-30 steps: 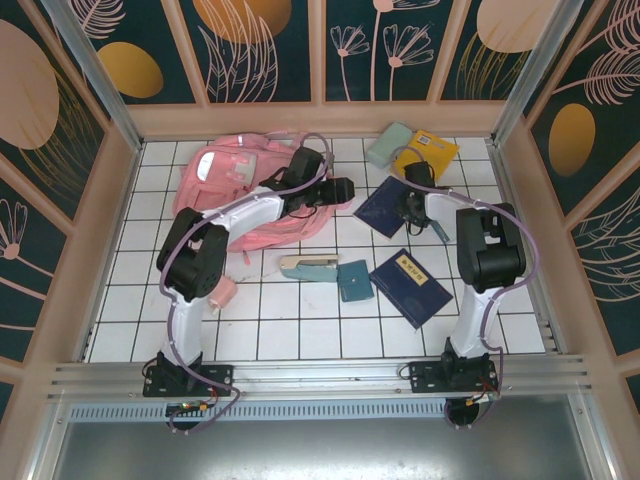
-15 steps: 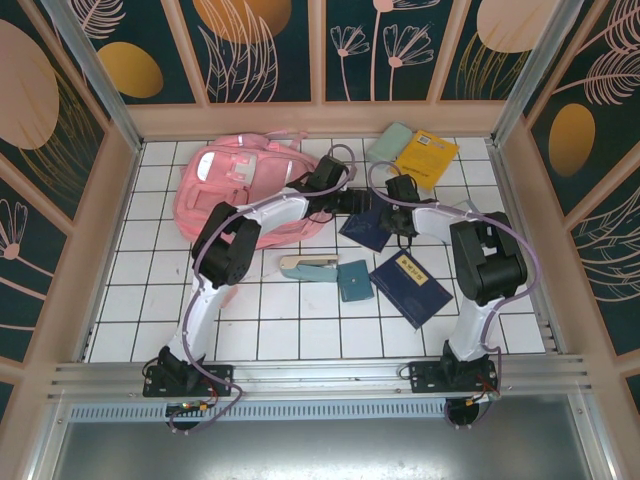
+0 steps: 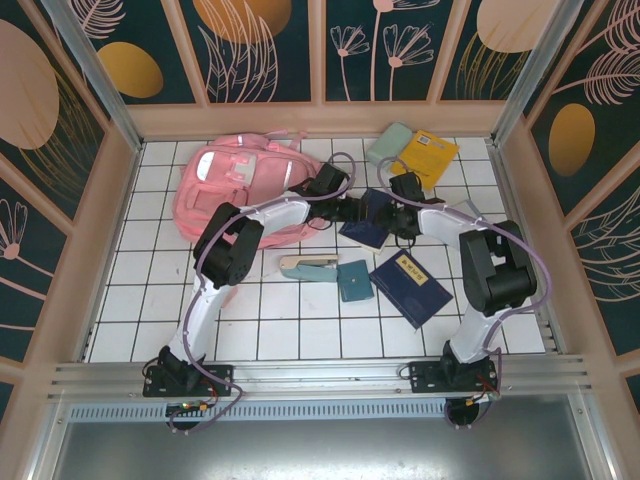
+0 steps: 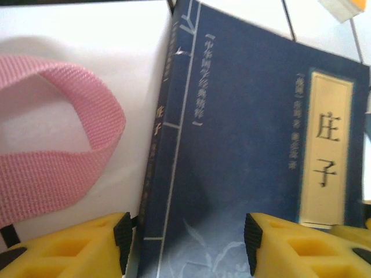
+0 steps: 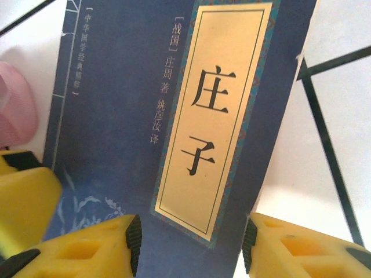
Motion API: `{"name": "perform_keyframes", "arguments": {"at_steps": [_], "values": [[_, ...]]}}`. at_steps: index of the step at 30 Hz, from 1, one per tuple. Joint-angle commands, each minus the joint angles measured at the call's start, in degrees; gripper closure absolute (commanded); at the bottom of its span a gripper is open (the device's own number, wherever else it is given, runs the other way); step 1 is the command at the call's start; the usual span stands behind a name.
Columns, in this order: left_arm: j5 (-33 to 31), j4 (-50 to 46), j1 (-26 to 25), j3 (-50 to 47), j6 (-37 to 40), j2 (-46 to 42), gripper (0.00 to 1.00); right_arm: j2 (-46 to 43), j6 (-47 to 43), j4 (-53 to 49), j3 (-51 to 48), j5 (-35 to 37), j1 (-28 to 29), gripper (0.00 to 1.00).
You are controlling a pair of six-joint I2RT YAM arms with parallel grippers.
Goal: Pack the student bag
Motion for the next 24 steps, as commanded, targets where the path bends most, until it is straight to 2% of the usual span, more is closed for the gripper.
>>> {"name": "perform_keyframes", "arguments": {"at_steps": [1, 4, 6, 8, 10, 14, 19, 21, 24], "values": [[-4.3, -5.3, 0.6, -2.8, -1.0, 1.4, 0.43, 0.3, 5.9, -0.8, -2.5, -1.5, 0.6, 0.49], [-5.3, -6.3, 0.6, -2.9, -0.7, 1.5, 0.43, 2.0, 8.6, -2.1, -3.2, -0.6, 0.7, 0.49], [-3.7, -5.8, 0.6, -3.3, -0.7, 1.8, 0.43, 1.8, 9.8, -1.1, -4.5, -0.1, 1.0, 0.49], [0.2, -4.7, 0.6, -3.8, -1.0, 2.1, 0.43, 2.3, 10.2, -0.5, -5.1, 0.1, 0.9, 0.49], [5.6, -2.4, 0.6, -5.0, -2.3, 2.1, 0.44, 2.9, 9.3, 2.3, -5.6, -2.8, 0.5, 0.5], [11.3, 2.3, 0.6, -8.4, -4.5, -0.8, 0.45, 2.3, 8.0, 6.9, -6.3, -6.9, 0.0, 0.5], [23.1, 14.6, 0.6, -13.8, -11.2, -5.7, 0.49, 1.7, 7.5, 8.7, -6.4, -9.3, -1.1, 0.5], [25.6, 18.7, 0.6, -15.3, -13.6, -6.9, 0.5, 1.5, 7.4, 8.9, -6.5, -9.7, -1.4, 0.5], [25.8, 19.6, 0.6, -15.5, -14.2, -7.8, 0.5, 0.5, 7.3, 9.3, -7.1, -9.9, -1.7, 0.5]]}}
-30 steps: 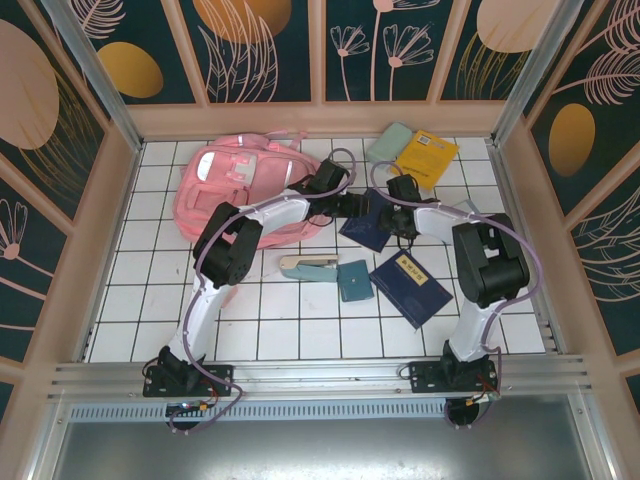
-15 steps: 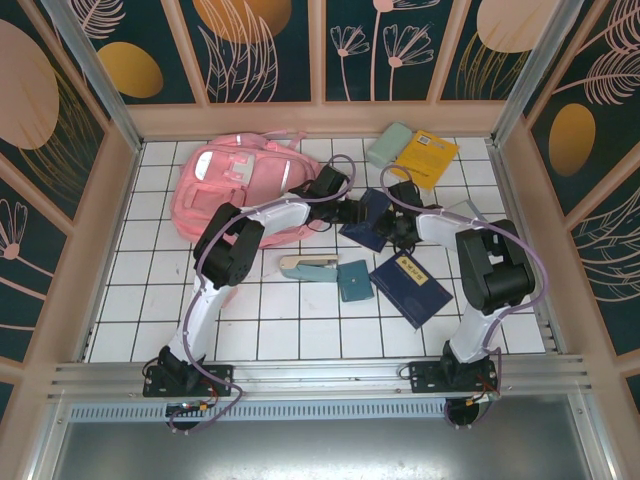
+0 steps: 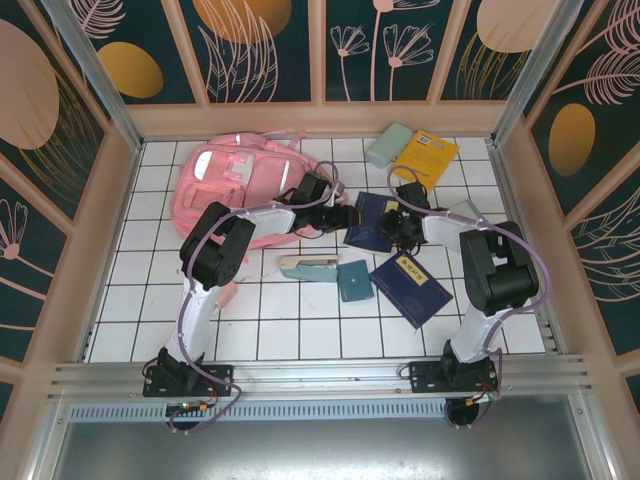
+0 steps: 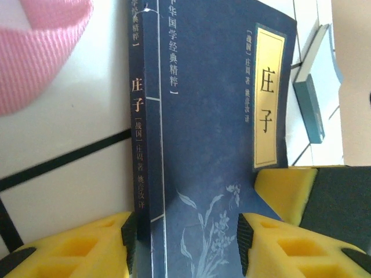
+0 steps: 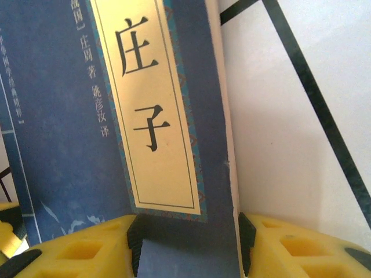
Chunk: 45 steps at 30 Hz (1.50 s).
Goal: Pack the student bag
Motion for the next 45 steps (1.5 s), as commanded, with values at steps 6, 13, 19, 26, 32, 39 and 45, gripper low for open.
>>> {"name": "perform_keyframes", "arguments": {"at_steps": [6, 13, 19, 26, 32, 39, 45], "values": [[11.5, 11.7, -1.8, -2.4, -9.6, -1.5, 0.5, -1.4, -0.3, 5.1, -2.5, -4.9, 0.0, 0.5], [14.0, 24.5, -1.8, -6.3, -18.2, -1.8, 0.51, -2.6, -0.3, 5.3, -3.6, -4.8, -0.4, 0.5], [8.5, 9.7, -1.8, -3.2, -8.6, -1.2, 0.6, -3.3, -0.3, 5.5, -4.3, -4.8, -0.5, 0.5], [6.7, 10.8, -1.6, -4.0, -9.7, -4.4, 0.99, -7.9, -0.1, 7.1, -5.8, -6.6, -2.4, 0.44], [10.0, 22.7, -1.0, -7.8, -18.1, -8.5, 1.0, -14.7, 3.6, 17.3, -11.3, -17.8, -7.1, 0.33], [13.6, 38.4, -0.4, -10.8, -29.5, -10.8, 1.0, -16.9, 12.0, 35.2, -16.8, -32.5, -11.7, 0.28], [15.3, 44.9, -0.4, -12.2, -35.0, -11.1, 1.0, -15.5, 19.6, 49.4, -19.0, -40.1, -13.9, 0.26]]}}
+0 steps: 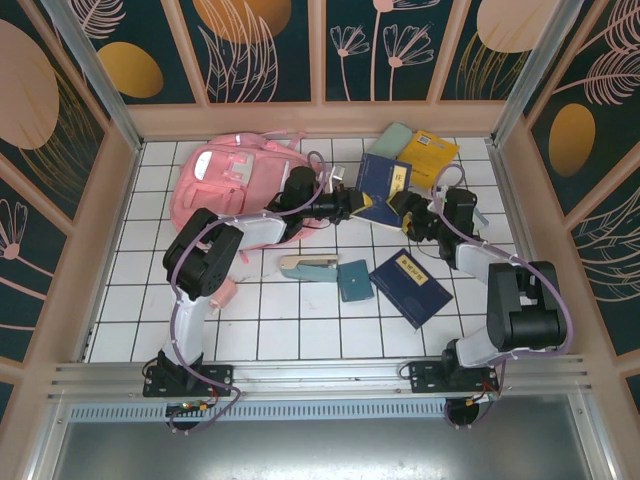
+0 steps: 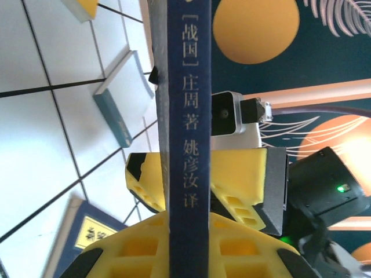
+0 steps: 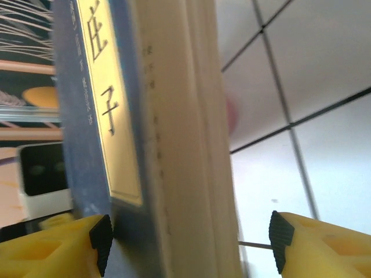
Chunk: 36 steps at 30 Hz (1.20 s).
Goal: Pack the student bag
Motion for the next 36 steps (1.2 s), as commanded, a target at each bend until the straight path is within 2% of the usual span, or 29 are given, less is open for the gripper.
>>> {"name": "perform_keyframes", "arguments": {"at_steps": [1, 2, 4, 6, 9, 10, 13, 16, 21, 27, 31, 36], "values": [[3.0, 10.2, 0.3, -1.2, -5.1, -2.7, 1.0, 0.5, 6.7, 14.6, -1.2, -8.6, -1.1, 0.26], [3.1, 11.1, 0.3, -1.6, -5.8, -2.8, 1.0, 0.9, 7.7, 16.5, -1.4, -9.7, -1.3, 0.28], [3.4, 11.3, 0.2, -2.0, -6.1, -2.9, 1.0, 1.7, 9.8, 19.9, -1.8, -10.7, -1.7, 0.41], [3.2, 8.8, 0.3, -1.9, -4.4, -3.4, 1.0, 1.3, 10.2, 20.2, -2.0, -10.3, -2.2, 0.58], [2.7, 3.3, 0.4, -1.4, -0.5, -4.2, 1.0, 0.3, 8.6, 17.7, -1.6, -10.0, -2.5, 0.93], [2.3, 0.7, 0.5, -1.1, 1.3, -4.6, 1.0, -0.2, 7.4, 15.6, -1.1, -9.7, -2.5, 1.0], [-0.1, -12.3, 0.9, 1.9, 10.5, -5.8, 0.7, -1.9, 3.4, 9.0, 0.1, -7.9, -2.6, 1.0], [-6.5, -28.5, 1.8, 5.8, 22.2, -7.4, 0.62, -3.6, 0.5, 4.5, 0.7, -6.3, -2.7, 1.0], [-19.3, -46.0, 4.1, 11.0, 34.4, -8.3, 0.58, -6.3, -3.1, -1.4, 1.4, -3.8, -2.6, 1.0], [-47.5, -62.7, 4.7, 17.5, 45.5, -5.2, 0.52, -8.8, -5.8, -5.9, 1.6, -1.4, -2.5, 1.0], [-56.0, -70.3, 4.6, 23.3, 49.9, 0.2, 0.49, -9.3, -6.4, -6.8, 1.4, -1.0, -2.2, 1.0], [-57.9, -71.5, 4.5, 24.5, 52.5, 3.7, 0.47, -9.2, -6.1, -6.7, 1.2, -0.8, -1.7, 1.0]]}}
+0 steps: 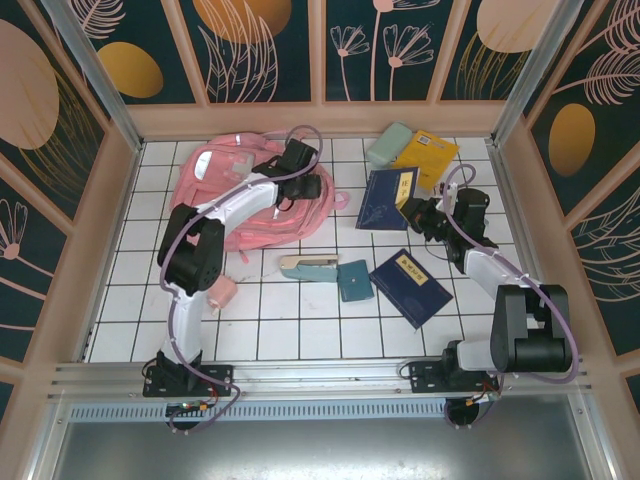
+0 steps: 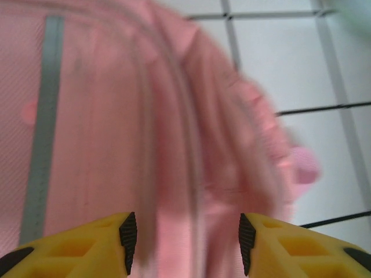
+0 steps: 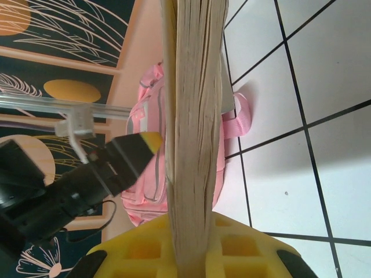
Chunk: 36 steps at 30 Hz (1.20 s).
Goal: Pack the student bag
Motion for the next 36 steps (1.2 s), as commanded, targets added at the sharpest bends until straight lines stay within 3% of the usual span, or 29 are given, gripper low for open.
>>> {"name": "perform_keyframes", "arguments": {"at_steps": [1, 7, 9, 12, 13, 20, 36], "values": [[-5.8, -6.1, -0.4, 1.1, 4.5, 2.7, 0.46, -1.6, -1.4, 1.1, 1.4, 0.2, 0.5, 1.0], [-10.2, -7.7, -1.4, 2.0, 6.8, 5.5, 0.49, -1.6, -1.3, 1.0, 1.2, 0.5, 1.3, 1.0], [-11.9, -8.0, -1.8, 2.1, 7.4, 6.0, 0.61, -1.4, -1.0, 1.4, 1.3, 0.6, 1.8, 1.0], [-13.4, -8.1, -2.0, 2.2, 7.1, 5.5, 0.97, -1.1, -0.1, 2.4, 1.3, 0.8, 2.7, 1.0], [-13.9, -8.1, -2.0, 2.1, 6.8, 4.9, 1.0, -1.0, 0.1, 2.7, 1.4, 0.9, 3.1, 1.0], [-13.5, -7.8, -1.8, 2.6, 4.8, -3.0, 1.0, 1.3, 2.5, 6.5, 3.5, 2.0, 7.2, 1.0], [1.6, -1.9, 4.1, 0.9, 1.4, -20.5, 1.0, 19.6, 10.7, 22.2, 14.5, 7.2, 18.7, 1.0]]}}
